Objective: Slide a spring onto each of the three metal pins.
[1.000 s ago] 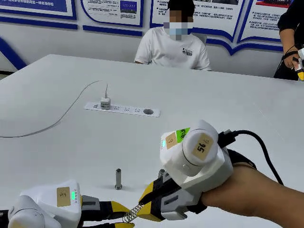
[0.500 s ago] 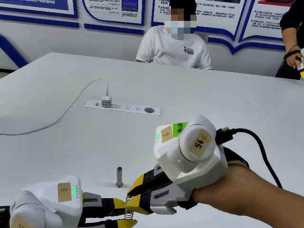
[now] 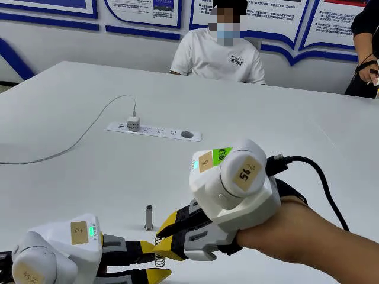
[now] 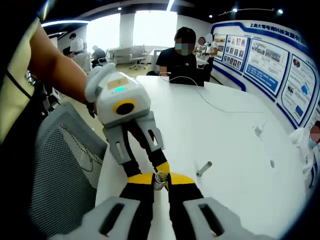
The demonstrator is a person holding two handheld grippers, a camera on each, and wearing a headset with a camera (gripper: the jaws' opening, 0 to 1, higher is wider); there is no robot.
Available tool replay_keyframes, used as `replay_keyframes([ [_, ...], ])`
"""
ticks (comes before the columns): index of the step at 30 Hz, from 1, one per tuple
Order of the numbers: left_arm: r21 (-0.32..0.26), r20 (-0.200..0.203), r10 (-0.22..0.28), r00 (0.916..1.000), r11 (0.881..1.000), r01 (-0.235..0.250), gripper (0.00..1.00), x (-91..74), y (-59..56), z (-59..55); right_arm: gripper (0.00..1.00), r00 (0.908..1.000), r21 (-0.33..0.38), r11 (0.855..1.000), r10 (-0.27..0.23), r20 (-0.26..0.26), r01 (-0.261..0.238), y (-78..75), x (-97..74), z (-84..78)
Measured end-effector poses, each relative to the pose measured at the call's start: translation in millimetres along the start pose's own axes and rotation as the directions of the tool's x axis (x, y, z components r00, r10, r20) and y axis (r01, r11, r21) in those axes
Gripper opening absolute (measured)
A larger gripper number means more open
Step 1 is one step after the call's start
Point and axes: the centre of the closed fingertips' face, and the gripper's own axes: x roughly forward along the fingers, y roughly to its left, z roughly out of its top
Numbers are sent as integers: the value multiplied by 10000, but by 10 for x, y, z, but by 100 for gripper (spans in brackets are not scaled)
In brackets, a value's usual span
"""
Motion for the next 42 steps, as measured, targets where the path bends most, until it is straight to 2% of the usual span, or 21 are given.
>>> replay_keyframes([
  [5,-152,-42,170,9998,9997,-171,22,-34,42,-46,11,9999,-1,9999,-118,-15,118,-71,-5,16],
  [12,-525,-69,599,9982,9968,-602,27,-118,170,-115,11,9993,-29,9993,-360,33,360,-195,-28,73],
  [21,-932,-206,1046,9943,9900,-1061,35,-190,282,-183,11,9954,-76,9957,-916,278,918,-432,-59,206],
  [32,-1267,-310,1178,9926,9846,-1208,45,-203,310,-261,11,9853,-3,9872,-1590,631,1593,-751,-49,335],
  [36,-1372,-355,1229,9918,9824,-1267,49,-208,324,-288,11,9842,80,9866,-1629,690,1627,-830,-1,374],
  [42,-1423,-381,1271,9912,9811,-1312,50,-219,328,-312,11,9855,173,9870,-1607,539,1600,-911,95,344],
])
